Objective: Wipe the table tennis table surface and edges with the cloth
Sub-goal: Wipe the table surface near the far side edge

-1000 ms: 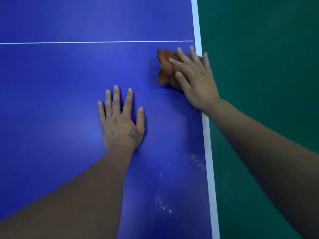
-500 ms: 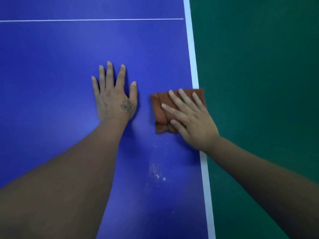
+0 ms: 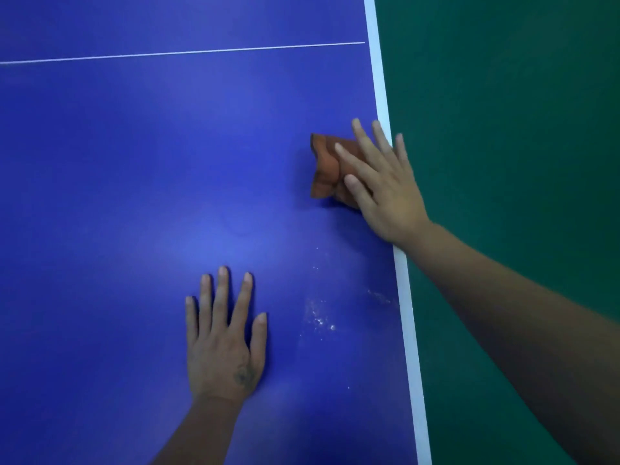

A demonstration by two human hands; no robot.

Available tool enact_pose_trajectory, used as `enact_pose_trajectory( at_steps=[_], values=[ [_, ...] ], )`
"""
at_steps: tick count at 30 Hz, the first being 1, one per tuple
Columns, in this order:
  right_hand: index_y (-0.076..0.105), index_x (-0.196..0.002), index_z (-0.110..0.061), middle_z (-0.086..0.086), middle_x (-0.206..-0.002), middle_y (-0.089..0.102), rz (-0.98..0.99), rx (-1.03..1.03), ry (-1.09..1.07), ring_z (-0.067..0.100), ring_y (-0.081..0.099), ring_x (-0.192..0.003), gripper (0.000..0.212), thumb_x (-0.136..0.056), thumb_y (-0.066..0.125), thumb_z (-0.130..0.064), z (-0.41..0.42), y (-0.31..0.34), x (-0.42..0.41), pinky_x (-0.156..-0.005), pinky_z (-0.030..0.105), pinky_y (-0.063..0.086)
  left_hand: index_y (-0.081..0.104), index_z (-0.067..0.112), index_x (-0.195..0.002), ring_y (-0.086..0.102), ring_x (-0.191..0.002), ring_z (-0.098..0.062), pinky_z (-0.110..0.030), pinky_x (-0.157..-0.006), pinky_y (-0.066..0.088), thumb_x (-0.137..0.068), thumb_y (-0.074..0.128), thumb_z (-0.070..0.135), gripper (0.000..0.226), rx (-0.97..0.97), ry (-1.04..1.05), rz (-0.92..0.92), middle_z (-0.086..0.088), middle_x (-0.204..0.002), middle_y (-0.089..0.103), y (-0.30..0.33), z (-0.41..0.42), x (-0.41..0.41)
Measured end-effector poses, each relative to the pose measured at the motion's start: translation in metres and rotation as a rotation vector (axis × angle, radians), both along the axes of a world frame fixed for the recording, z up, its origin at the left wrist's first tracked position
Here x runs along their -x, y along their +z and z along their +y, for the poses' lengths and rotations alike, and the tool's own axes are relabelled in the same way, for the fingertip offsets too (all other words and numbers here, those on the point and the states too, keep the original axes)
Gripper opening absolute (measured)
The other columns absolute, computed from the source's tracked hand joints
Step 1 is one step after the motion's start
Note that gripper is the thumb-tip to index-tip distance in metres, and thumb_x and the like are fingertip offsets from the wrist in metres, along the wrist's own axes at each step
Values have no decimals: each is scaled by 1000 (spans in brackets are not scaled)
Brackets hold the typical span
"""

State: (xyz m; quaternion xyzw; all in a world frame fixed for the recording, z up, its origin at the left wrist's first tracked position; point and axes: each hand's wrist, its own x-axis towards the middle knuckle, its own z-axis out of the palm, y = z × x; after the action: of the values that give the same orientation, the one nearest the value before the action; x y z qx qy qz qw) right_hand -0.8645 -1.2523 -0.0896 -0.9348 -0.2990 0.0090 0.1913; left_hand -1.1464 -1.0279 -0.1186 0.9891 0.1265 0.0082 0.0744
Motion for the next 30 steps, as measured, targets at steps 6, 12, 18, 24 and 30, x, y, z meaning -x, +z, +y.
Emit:
enact_pose_trajectory(
  at_steps=[6, 12, 18, 24, 30],
  values=[
    [34, -161, -41, -4, -175, 15, -39, 216, 7, 26, 9, -162, 54, -108, 33, -54, 14, -25, -12, -129, 56, 6, 33, 25, -169, 12, -167, -32, -60, -133, 13, -107, 41, 48, 67, 28, 3, -27, -5, -180, 17, -7, 2, 2],
    [35, -161, -38, -2, -175, 14, -28, 150, 125, 26, 8, -162, 56, -107, 38, -51, 19, -28, 74, -128, 57, 12, 35, 24, -168, 14, -166, -33, -60, -133, 14, -106, 44, 46, 67, 36, 16, -35, -6, -179, 20, -7, 2, 1],
    [38, -160, -35, -2, -175, 14, 43, 121, 279, 26, 8, -162, 50, -110, 37, -43, 11, -25, 162, -127, 59, 16, 38, 23, -167, 16, -166, -34, -62, -132, 17, -105, 46, 46, 66, 38, 21, -47, -8, -178, 22, -6, 2, 2],
    [50, -153, -31, -4, -170, 30, -31, -33, 197, 22, 20, -160, 43, -111, 39, -29, -9, -9, 90, -128, 59, 10, 36, 24, -168, 13, -167, -33, -61, -132, 15, -107, 44, 45, 65, 47, 16, -40, -7, -179, 20, -7, 2, 1],
    [45, -157, -33, -7, -173, 20, 27, 144, 140, 25, 7, -163, 46, -112, 35, -37, -34, -19, 27, -128, 61, 3, 33, 25, -169, 10, -167, -30, -60, -133, 14, -108, 42, 47, 65, 49, 18, -28, -5, -180, 17, -7, 3, 2]
  ],
)
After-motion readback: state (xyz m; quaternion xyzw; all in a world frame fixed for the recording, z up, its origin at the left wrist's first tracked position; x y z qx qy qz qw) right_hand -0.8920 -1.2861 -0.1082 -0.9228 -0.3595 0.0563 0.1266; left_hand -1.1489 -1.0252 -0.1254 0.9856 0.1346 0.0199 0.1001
